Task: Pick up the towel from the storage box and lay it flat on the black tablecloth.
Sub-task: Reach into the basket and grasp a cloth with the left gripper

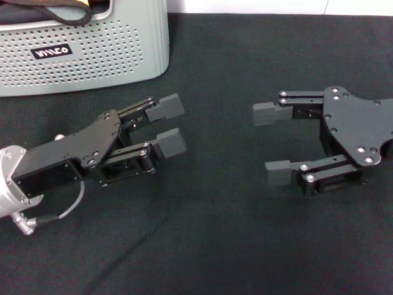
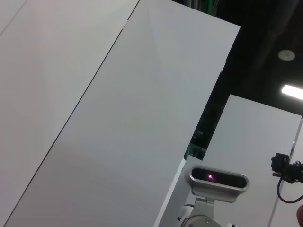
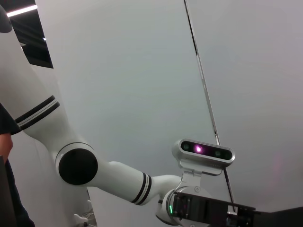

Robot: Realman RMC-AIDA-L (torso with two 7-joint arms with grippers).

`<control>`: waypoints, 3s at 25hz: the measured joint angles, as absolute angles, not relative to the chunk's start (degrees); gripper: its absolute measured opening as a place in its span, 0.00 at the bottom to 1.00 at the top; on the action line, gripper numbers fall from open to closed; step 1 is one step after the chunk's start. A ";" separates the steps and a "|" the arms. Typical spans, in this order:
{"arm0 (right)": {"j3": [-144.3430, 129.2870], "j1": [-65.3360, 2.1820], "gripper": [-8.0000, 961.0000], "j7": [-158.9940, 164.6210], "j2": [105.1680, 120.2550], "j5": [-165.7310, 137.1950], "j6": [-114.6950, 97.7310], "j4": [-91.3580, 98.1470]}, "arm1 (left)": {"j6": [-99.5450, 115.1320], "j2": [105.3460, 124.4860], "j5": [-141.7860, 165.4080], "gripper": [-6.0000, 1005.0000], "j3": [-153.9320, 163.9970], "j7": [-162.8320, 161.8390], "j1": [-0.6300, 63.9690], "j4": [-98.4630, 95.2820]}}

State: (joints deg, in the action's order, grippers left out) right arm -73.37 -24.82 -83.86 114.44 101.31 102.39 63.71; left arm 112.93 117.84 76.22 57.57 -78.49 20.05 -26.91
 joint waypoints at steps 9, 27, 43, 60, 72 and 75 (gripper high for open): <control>-73.40 -25.04 0.91 -83.69 114.43 101.24 102.39 63.13 | 112.93 118.04 76.22 0.81 57.25 -78.04 19.69 -26.78; -63.07 -25.22 0.91 -88.44 115.67 100.67 95.68 56.46 | 99.99 119.67 70.07 0.81 55.96 -76.66 20.56 -26.38; -58.69 -25.14 0.91 -94.16 115.28 104.32 91.29 50.31 | 84.43 119.75 56.41 0.81 55.45 -68.01 20.39 -25.62; -58.62 -26.77 0.91 -94.31 114.86 103.76 88.14 50.27 | 77.78 119.88 52.47 0.81 52.07 -60.45 19.90 -20.69; -58.53 -26.77 0.91 -94.31 114.87 103.70 88.04 50.27 | 73.23 119.88 52.64 0.81 52.14 -58.26 20.45 -20.39; -58.53 -26.76 0.91 -94.31 114.87 103.70 88.04 50.27 | 72.56 119.88 52.50 0.81 52.04 -58.08 20.14 -20.06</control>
State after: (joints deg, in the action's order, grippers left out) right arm -58.53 -26.76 -94.31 114.87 103.70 88.04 50.27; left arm 72.56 119.88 52.50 52.04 -58.08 20.13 -20.06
